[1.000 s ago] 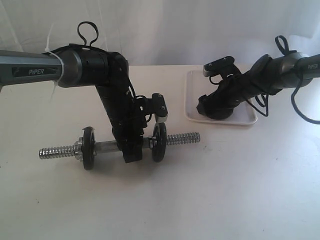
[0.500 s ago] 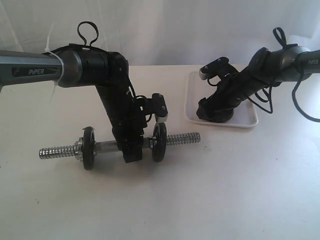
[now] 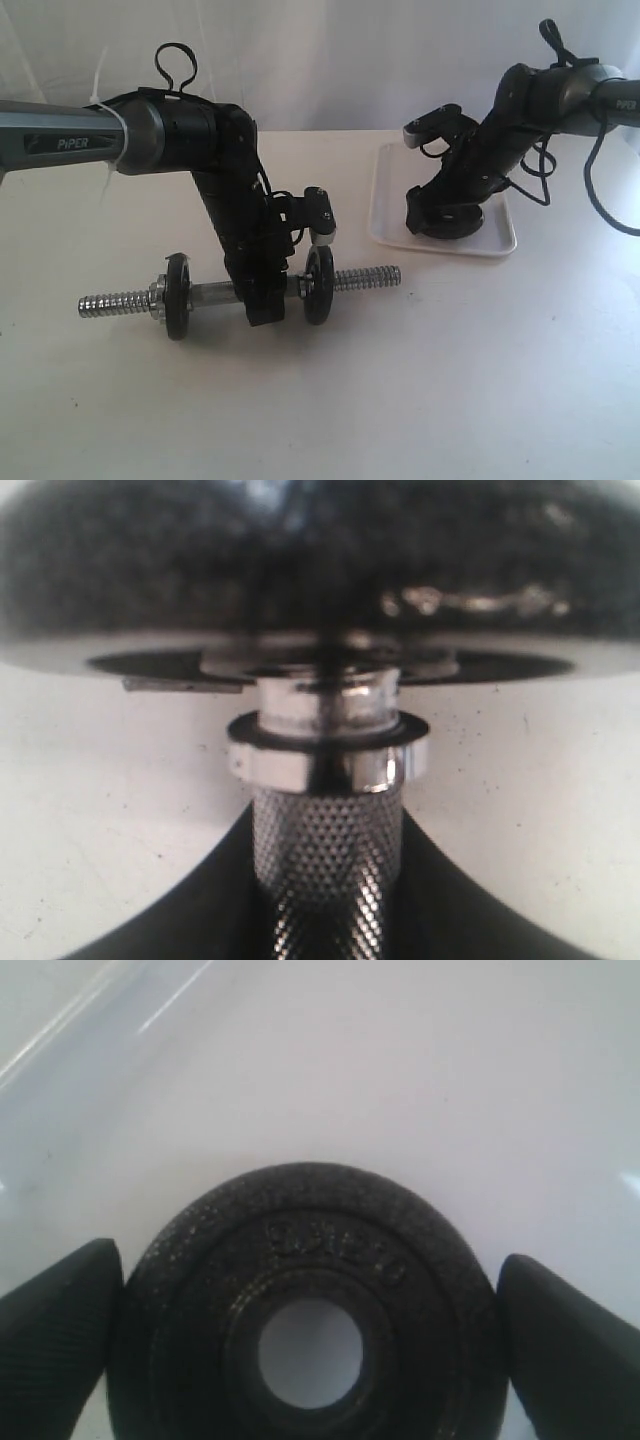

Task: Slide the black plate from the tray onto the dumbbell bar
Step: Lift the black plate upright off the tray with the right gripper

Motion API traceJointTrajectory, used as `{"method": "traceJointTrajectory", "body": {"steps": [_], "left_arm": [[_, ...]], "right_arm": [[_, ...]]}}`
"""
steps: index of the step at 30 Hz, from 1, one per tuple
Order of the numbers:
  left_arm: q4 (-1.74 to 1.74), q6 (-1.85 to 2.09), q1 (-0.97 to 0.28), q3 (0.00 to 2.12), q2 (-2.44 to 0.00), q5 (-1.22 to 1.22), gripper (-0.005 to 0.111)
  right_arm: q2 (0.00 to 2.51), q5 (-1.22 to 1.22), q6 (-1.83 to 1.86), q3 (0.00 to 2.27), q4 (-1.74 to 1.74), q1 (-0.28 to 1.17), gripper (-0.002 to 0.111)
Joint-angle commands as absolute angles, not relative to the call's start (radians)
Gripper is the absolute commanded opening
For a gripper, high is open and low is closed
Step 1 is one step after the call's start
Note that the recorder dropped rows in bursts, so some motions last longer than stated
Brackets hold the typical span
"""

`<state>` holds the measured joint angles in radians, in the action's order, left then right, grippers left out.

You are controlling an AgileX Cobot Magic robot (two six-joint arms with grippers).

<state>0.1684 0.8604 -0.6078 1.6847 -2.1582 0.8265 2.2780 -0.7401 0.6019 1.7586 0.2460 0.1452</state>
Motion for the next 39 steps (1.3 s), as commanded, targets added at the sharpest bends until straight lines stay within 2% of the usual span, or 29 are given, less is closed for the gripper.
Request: {"method": "traceJointTrajectory", "body": {"steps": [1,23,39], "left_arm": [[0.201,0.865,-0.614,1.689,-2.142,0.839,0.000],[0.201,0.864,-0.614,1.689,-2.142,0.841,0.000],[0.201,0.864,-0.614,1.689,-2.142,0.847,0.000]], "right_arm": [[2.273,-0.692,0.551,1.781,0.198,0.140,0.095],[2.348,-0.823,0.431,1.844,0.062,0.140,0.096],[2.379,-0.833,0.410,1.844,0.026,0.169,0.096]]}}
